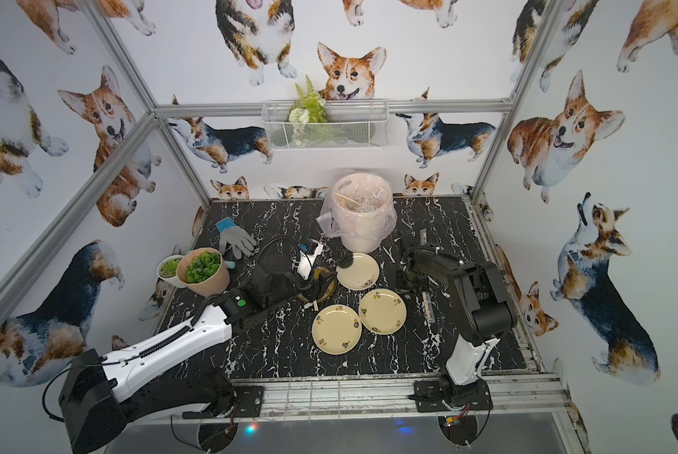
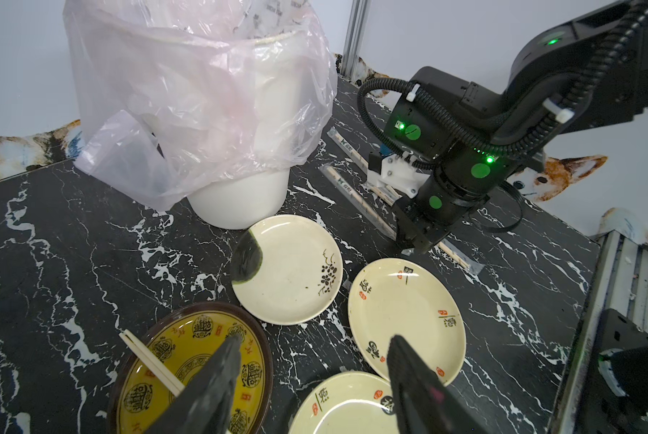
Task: Remove the packaging of disposable chopsticks
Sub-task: Pick up the disposable chopsticks from the center of the board.
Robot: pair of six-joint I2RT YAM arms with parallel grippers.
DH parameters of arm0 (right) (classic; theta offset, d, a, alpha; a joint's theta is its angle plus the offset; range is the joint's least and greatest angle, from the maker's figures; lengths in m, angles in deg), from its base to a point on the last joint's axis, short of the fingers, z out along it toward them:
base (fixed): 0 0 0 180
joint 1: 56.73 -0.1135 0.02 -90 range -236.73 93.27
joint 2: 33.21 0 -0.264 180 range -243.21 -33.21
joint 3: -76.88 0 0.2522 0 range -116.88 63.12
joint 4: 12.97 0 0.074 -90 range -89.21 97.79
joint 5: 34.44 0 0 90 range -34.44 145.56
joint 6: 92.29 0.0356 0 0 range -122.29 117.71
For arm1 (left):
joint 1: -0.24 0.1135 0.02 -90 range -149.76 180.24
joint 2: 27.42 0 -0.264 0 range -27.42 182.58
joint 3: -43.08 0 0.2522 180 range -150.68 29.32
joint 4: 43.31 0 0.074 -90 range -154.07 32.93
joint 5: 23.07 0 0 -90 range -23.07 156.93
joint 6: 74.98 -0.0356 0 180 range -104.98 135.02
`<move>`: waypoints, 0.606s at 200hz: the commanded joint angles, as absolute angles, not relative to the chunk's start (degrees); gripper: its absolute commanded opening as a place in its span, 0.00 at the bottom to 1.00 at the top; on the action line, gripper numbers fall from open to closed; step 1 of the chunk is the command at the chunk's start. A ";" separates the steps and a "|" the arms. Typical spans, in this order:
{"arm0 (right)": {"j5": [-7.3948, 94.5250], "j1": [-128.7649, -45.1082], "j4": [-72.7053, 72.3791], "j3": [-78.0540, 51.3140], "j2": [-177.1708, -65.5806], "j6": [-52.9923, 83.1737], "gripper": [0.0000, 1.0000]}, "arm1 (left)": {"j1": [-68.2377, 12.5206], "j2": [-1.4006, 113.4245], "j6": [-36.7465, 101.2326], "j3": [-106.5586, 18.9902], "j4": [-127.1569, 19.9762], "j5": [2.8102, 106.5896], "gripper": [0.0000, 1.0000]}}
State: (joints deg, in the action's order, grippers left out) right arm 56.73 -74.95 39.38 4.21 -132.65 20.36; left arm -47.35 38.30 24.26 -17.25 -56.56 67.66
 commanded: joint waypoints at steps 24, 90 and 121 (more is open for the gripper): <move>49.67 -70.87 37.36 7.63 -128.49 22.15 0.00 | -47.14 37.71 23.12 -17.44 -55.58 68.44 0.65; 42.07 -69.57 35.55 9.31 -111.70 25.93 0.00 | -47.04 37.89 20.12 -18.41 -54.07 68.69 0.65; 35.21 -69.65 28.25 14.39 -99.13 33.75 0.00 | -47.22 38.46 18.13 -18.49 -49.16 66.39 0.65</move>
